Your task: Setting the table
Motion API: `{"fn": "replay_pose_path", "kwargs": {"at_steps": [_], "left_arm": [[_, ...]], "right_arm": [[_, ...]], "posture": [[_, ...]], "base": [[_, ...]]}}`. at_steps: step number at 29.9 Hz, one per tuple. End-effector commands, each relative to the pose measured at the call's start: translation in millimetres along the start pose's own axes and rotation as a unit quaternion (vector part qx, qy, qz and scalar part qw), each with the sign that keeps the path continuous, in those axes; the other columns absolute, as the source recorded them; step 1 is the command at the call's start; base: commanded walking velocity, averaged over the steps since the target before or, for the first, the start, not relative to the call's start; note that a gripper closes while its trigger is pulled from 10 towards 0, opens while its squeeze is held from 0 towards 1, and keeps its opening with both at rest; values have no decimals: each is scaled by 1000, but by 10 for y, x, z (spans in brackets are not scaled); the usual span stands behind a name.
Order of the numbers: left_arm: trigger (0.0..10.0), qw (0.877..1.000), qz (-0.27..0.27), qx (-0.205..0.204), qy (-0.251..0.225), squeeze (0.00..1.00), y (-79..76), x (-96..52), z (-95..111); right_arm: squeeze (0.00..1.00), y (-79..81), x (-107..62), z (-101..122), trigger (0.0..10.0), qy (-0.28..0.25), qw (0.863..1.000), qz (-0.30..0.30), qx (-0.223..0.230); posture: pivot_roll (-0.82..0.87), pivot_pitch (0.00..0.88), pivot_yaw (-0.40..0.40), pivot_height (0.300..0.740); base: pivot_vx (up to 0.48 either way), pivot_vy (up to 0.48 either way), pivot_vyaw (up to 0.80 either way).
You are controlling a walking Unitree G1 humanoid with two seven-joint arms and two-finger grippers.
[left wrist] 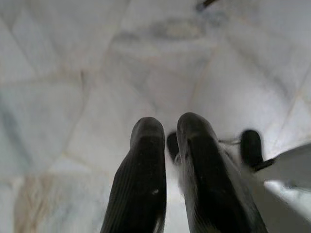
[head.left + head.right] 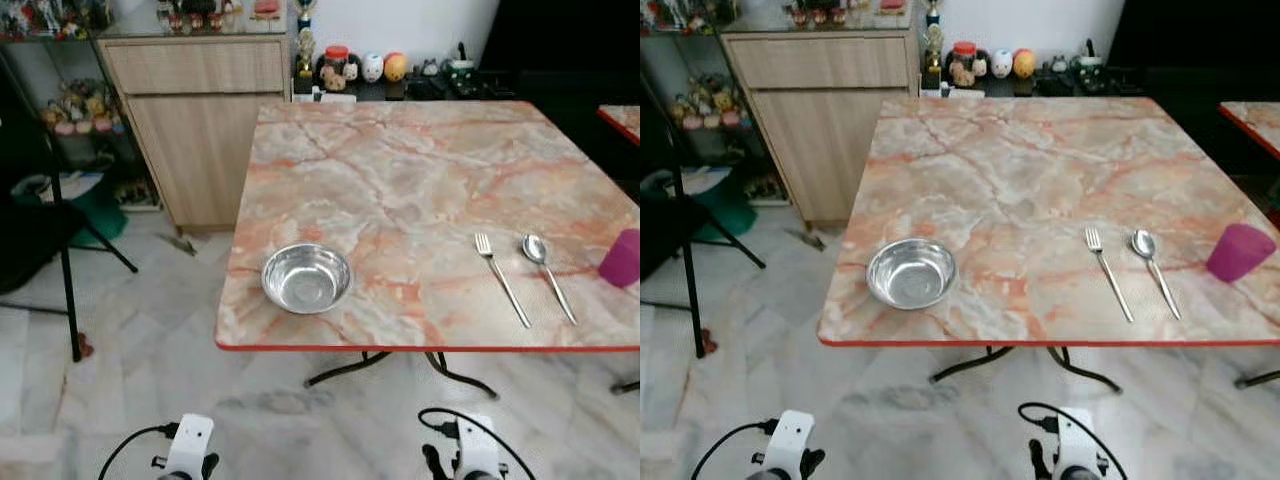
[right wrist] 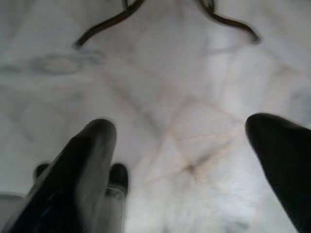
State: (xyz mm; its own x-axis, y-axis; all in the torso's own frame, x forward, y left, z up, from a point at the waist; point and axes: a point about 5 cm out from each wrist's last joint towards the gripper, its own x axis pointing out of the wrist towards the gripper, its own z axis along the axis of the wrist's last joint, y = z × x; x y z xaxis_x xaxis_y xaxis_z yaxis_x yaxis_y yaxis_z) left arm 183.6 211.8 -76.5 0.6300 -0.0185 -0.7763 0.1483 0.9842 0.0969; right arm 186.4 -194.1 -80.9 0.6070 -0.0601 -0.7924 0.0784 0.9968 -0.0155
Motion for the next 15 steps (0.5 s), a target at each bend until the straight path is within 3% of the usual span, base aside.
{"fn": "replay_pose_path", "kwargs": {"at_steps": [1,9,15], "left_arm": [[10000,1000,-1,3,4,0,-25,8,3],[10000,1000,-1,6,-2,0,-20,2,0],[10000,1000,-1,7,-4,0,-22,3,6]], "right_arm": [[0,-17,-6,-23,10000,3,1000,-1,3],[0,-18,-6,-27,10000,6,1000,1,2],[0,-15,-8,-23,10000,-1,1000,2,16]], "posture": [[-17,0,-6,740],[-13,0,-7,740],[-14,0,-8,740]], "base": [[0,0,0],[0,0,0],[0,-345,0]]}}
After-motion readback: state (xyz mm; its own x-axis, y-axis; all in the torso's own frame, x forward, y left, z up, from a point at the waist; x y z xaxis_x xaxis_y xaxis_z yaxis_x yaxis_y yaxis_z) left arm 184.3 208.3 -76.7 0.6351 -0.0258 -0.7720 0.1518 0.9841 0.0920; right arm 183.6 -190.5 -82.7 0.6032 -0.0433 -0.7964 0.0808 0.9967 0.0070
